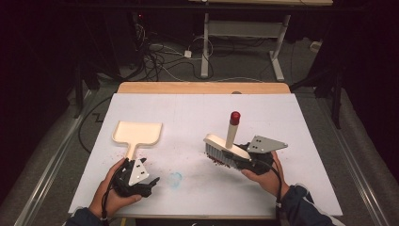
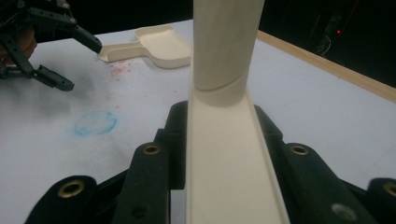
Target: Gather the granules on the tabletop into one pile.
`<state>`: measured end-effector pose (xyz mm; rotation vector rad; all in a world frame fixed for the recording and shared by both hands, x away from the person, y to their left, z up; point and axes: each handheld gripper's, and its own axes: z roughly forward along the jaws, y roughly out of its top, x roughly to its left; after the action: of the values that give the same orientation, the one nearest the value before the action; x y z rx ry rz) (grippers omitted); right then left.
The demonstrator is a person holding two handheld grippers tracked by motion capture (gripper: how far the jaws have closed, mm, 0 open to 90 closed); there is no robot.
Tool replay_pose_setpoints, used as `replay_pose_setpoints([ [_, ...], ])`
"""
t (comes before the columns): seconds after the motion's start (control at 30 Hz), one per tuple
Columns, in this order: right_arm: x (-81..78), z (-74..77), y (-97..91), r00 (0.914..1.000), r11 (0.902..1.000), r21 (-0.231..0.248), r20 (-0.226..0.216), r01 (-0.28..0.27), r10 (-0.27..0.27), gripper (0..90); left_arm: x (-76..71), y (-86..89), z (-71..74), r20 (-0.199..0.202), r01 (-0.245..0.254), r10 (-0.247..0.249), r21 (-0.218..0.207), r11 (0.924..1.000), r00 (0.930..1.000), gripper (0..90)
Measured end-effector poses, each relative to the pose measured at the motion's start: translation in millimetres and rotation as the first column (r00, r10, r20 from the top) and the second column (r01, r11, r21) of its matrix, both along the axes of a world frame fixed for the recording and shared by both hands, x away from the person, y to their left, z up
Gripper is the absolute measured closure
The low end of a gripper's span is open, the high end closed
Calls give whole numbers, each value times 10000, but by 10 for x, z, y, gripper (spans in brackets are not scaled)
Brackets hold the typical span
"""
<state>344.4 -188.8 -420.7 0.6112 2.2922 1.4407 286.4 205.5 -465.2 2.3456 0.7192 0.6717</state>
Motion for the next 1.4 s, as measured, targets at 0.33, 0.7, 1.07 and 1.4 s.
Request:
replay_pose_setpoints([
  [0.33, -247, 235, -547, 9989, 9998, -107, -435, -188, 183, 673, 1, 64, 49, 226, -245, 246, -62, 9997, 9994, 213],
  [0.7, -481, 271, -987, 9788, 9932, -1105, -2045, -378, 145, 670, 2, 92, 62, 290, -453, 453, -29, 9990, 9986, 213],
  [1.07, -116, 88, -1176, 9185, 9885, -1491, -3936, -242, -369, 666, -1, 65, 45, 130, -288, 288, -22, 9996, 9995, 213],
  [1.4, 416, -40, -1306, 8967, 9644, -2646, -4263, 27, -1195, 505, 5, 31, 24, 9, -170, 170, 36, 9998, 9999, 213],
])
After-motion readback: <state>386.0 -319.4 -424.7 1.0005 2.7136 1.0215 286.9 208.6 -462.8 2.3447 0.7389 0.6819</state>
